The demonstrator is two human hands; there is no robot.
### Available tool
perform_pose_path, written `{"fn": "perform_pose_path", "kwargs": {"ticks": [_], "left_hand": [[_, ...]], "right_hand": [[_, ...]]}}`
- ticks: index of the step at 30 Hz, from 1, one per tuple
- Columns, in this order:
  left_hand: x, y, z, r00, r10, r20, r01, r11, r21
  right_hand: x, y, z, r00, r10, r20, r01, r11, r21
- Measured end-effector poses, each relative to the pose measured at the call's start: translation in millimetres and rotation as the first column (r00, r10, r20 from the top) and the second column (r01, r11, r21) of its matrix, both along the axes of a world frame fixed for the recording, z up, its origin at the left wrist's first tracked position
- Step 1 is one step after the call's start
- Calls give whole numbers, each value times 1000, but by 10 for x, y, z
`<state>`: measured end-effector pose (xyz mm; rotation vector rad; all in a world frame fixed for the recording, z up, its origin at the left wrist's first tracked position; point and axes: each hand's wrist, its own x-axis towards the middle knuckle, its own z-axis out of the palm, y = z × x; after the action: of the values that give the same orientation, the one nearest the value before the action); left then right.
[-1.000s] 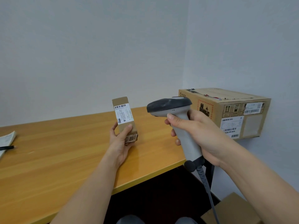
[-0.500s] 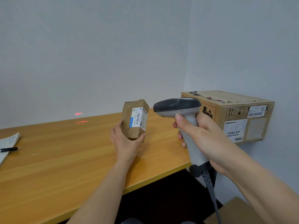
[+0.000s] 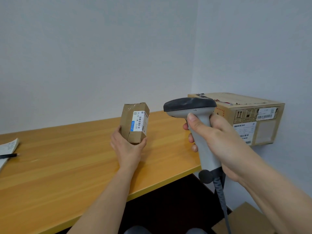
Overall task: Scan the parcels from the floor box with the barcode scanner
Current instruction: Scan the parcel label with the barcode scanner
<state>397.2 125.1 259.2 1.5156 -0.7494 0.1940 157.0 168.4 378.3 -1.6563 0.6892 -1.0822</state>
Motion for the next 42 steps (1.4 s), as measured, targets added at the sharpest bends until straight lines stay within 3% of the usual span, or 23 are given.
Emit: {"fn": "perform_pose_path", "kwargs": {"ticks": [4, 6, 10, 15, 21, 26, 35, 42], "left_hand": [[-10, 28, 9, 992, -114, -58, 116, 993, 22], [-17, 30, 7, 982, -187, -2, 187, 982, 38], [-84, 69, 15, 949, -267, 170, 240, 957, 166], [-138, 84, -14, 900, -357, 250, 256, 897, 360], [-133, 40, -28, 878, -349, 327, 215, 899, 383], [-125, -2, -44, 882, -265, 391, 80, 899, 430], [-185, 46, -14, 898, -263, 352, 56, 863, 502], [-152, 7, -21, 914, -250, 320, 60, 862, 503]], "right_hand": [[-107, -45, 61, 984, 24, -175, -53, 986, -160], [-128, -84, 65, 971, 13, -239, -63, 977, -205], [-159, -163, 11, 965, 20, -260, -65, 985, -162], [-220, -219, -35, 965, 20, -263, -44, 995, -86], [-259, -287, -116, 977, -7, -211, 5, 1000, -10], [-338, -301, -160, 976, 57, -209, -49, 998, 44], [-542, -176, -230, 987, 93, -132, -78, 990, 115], [-830, -90, -265, 972, 93, -215, -87, 996, 37]]}}
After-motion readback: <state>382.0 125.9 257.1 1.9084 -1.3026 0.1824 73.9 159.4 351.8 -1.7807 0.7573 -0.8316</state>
